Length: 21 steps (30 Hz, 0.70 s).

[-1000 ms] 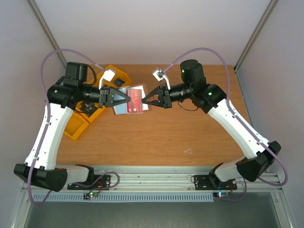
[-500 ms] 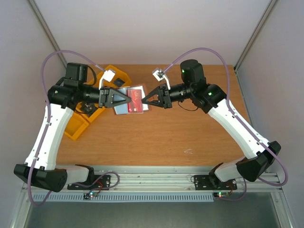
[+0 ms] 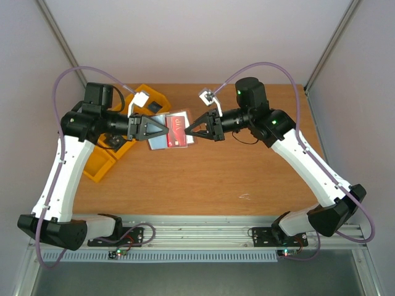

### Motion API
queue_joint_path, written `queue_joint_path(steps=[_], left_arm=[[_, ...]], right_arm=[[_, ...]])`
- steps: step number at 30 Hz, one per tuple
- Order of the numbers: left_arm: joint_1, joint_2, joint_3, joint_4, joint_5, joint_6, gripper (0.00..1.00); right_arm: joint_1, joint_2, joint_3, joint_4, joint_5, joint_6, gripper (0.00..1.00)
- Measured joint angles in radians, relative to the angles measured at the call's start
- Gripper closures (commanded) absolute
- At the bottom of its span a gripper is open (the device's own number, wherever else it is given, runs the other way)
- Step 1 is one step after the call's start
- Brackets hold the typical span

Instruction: Take the credit cards out of the card holder

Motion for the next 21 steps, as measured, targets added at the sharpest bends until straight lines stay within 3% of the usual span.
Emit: queue_joint_path(steps=[21], left_arm=[[0.031, -0.005, 0.0, -0.034, -0.106, 0.053, 1.0]], right_arm=[[-0.11, -0.068, -0.077, -0.02, -0.014, -0.009, 0.99]])
